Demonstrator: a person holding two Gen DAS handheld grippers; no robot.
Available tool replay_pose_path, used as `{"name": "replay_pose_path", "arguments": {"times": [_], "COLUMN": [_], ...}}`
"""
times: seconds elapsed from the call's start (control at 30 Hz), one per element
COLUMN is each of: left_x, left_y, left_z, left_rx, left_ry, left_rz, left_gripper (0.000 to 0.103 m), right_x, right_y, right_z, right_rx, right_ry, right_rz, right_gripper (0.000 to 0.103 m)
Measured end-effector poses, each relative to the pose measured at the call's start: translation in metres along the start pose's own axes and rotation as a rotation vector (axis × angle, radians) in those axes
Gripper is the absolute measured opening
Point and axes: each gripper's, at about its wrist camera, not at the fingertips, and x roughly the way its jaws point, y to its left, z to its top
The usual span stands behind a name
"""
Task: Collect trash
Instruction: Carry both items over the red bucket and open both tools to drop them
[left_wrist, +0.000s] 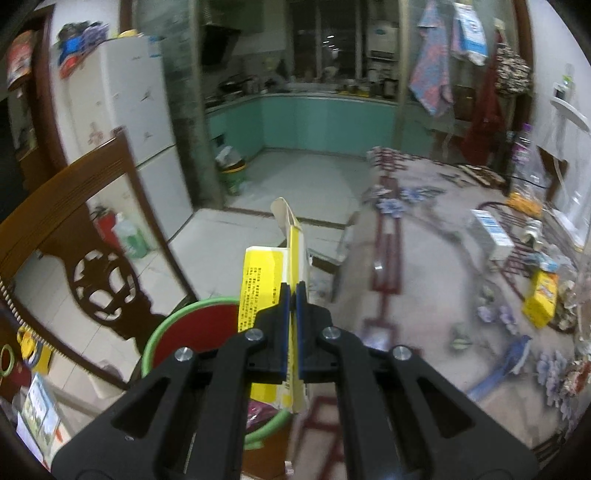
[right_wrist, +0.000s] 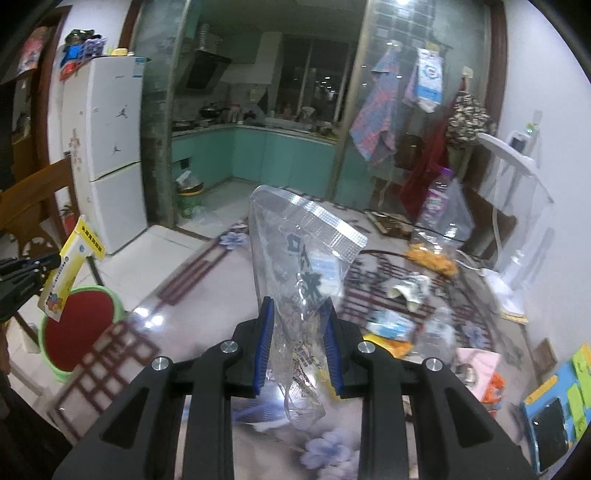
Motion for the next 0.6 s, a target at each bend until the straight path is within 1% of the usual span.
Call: {"name": "replay_pose_path", "arguments": {"times": [0.07, 0.13, 0.2, 0.27, 0.33, 0.47, 0.53, 0.6], "left_x": [0.001, 0.003, 0.005, 0.007, 0.010, 0.018, 0.021, 0.023], "left_y": [0.014, 0.029, 0.038, 0.046, 0.057, 0.074, 0.085, 0.093], "left_z": [-0.003, -0.005, -0.007, -0.009, -0.012, -0.018, -0.021, -0.022], "left_rx": [-0.024, -0.057, -0.068, -0.078, -0.098, -0.128, -0.158, -0.183], "left_ry": [0.009, 0.020, 0.030, 0.039, 0.051, 0.085, 0.097, 0.104], "left_rz": [0.028, 0.048, 0.074, 0.088, 0.091, 0.112, 0.123, 0.137], "left_gripper": [0.003, 0.003, 0.003, 0.003, 0.003, 0.003, 0.003, 0.003], "right_x": [0.006, 0.015, 0.025, 0.041, 0.055, 0.082, 0.097, 0.111], "right_y": [0.011, 0.029, 0.048, 0.074, 0.094, 0.138, 0.156, 0.172], "right_z": [0.003, 0.008, 0.011, 0.017, 0.022, 0.028, 0.030, 0.032], "right_rx": [0.012, 0.043, 0.053, 0.072, 0.093, 0.115, 0.128, 0.141], "right_ry": [0.007, 0.014, 0.027, 0.051, 0.080, 0.166, 0.211, 0.250], "right_rz": [0.044, 0.121, 0.179, 0.264, 0.344, 0.517, 0.588, 0.635], "right_gripper": [0.025, 0.025, 0.025, 0.025, 0.025, 0.025, 0.025, 0.026]}}
